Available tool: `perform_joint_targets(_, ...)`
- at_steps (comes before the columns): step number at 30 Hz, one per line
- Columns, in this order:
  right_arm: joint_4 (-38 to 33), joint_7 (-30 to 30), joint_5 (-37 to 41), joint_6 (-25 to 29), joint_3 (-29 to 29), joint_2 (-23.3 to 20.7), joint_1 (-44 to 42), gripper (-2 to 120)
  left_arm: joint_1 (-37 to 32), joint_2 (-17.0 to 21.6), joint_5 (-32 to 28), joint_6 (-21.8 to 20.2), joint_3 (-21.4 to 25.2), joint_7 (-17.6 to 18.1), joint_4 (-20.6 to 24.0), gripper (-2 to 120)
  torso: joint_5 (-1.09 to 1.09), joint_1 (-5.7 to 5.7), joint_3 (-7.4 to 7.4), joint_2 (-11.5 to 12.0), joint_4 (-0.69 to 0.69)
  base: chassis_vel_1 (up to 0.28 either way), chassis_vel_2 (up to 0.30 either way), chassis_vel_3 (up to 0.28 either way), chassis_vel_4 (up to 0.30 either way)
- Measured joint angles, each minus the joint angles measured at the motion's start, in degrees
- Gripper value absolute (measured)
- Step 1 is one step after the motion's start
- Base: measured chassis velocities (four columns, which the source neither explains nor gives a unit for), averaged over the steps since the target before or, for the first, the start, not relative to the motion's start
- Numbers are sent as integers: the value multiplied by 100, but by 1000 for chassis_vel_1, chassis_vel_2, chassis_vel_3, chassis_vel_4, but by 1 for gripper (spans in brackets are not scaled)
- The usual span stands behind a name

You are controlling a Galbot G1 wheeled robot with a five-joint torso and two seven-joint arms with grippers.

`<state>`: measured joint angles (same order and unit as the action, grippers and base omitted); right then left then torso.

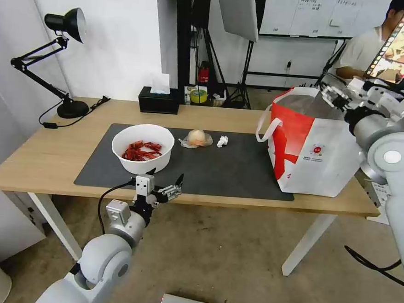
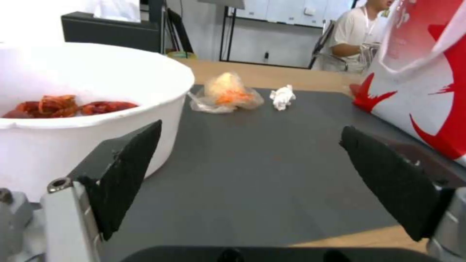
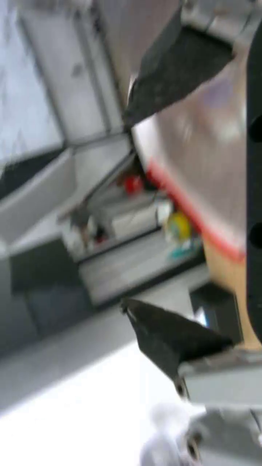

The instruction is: Pick up the trash from the table and place it into the takeout bag.

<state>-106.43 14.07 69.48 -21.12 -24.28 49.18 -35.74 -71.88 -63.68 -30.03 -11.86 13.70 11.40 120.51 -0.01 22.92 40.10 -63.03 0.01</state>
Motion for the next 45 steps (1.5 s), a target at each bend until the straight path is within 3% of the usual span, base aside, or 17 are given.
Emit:
perform_joint_targets(3,-86,-905,-620,195,233,-18,-260,100,0,3,1,64,46,-3,-29,100,0,0,0,0,0,0,0,0,0)
perform_joint_targets(9,-122,-1308,-915,253,305,-40,-468,100,-6,16,22,102,89,-15,-39,100,1,0,0,0,0,0,0,0,0)
perform_joint_targets(11,-198,-2006,-1445,416,336,-94,-963,100,-47,60,134,165,175,-86,-72,100,1,0,0,0,0,0,0,0,0)
perform_joint_targets(15,-400,-2447,-1978,638,226,-218,-1742,100,-97,105,176,236,281,-160,-111,100,1,0,0,0,-1,0,0,0,0)
perform_joint_targets(28,-656,-2546,-2219,1393,255,-326,-1925,100,-130,5,255,257,165,-176,-149,100,1,0,0,0,-1,0,0,0,0)
perform_joint_targets(34,-707,-2549,-2307,1417,239,-331,-2046,100,-177,-4,292,272,183,-192,-147,100,1,0,0,0,0,0,0,0,0)
perform_joint_targets(45,-676,-2458,-2925,1197,157,170,-3110,100,-302,-35,382,598,297,-355,-243,100,1,-1,0,0,-1,0,0,0,0)
